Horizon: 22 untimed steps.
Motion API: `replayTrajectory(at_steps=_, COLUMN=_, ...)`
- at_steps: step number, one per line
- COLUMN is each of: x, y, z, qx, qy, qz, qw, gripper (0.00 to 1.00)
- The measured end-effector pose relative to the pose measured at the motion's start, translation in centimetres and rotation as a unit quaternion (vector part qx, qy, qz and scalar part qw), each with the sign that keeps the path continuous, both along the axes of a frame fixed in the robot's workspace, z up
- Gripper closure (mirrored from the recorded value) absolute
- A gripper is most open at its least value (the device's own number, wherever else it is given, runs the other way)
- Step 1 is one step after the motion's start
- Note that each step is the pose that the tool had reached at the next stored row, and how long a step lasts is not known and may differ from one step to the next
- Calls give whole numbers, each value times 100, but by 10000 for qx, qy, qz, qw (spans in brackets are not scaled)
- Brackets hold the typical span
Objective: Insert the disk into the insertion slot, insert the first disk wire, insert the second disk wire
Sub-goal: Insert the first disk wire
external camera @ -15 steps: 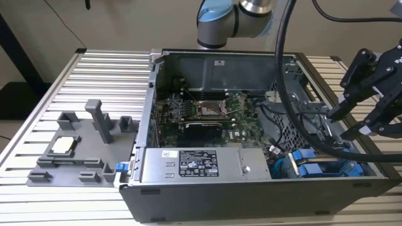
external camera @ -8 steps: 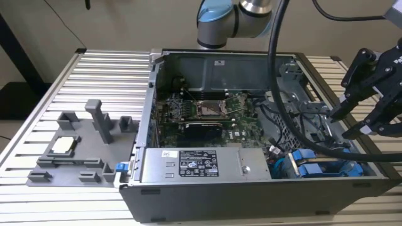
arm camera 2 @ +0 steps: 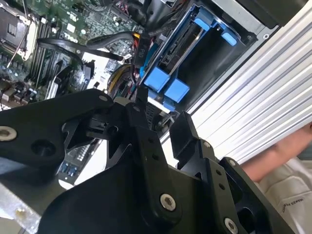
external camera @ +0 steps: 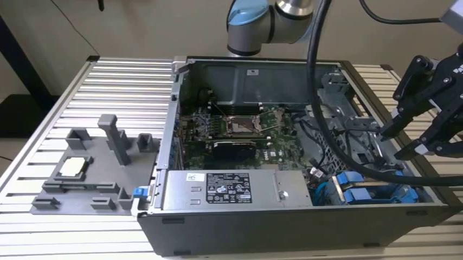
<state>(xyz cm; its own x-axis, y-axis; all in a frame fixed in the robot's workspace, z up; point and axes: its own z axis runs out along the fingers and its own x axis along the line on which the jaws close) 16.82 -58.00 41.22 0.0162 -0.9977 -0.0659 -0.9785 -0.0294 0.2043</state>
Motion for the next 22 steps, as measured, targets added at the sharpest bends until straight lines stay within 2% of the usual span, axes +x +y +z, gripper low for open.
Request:
replayTrajectory(at_steps=3, x=-3, y=0, z=0, qx=0, qy=-20, qz=0, qw=10000, gripper=53)
replayTrajectory(at_steps=13, x=-5, y=0, z=0, qx=0, qy=-24, qz=0, qw=10000, gripper=53)
replayTrajectory(at_steps=15, x=-8, y=7, z=1, qx=-1, qy=-45, qz=-1, qw=10000, gripper=53)
replayTrajectory(at_steps=16, x=-10, y=10, z=1, qx=2, qy=-82, qz=-1, qw=10000, gripper=53)
replayTrajectory(at_steps=17, x=-13, y=16, z=0, qx=7, qy=-135, qz=0, qw=9999, gripper=53)
replayTrajectory(at_steps=18, x=-18, y=24, z=0, qx=12, qy=-205, qz=0, qw=9998, gripper=53)
replayTrajectory(at_steps=22, x=-35, y=70, z=0, qx=40, qy=-554, qz=0, qw=9985, gripper=53)
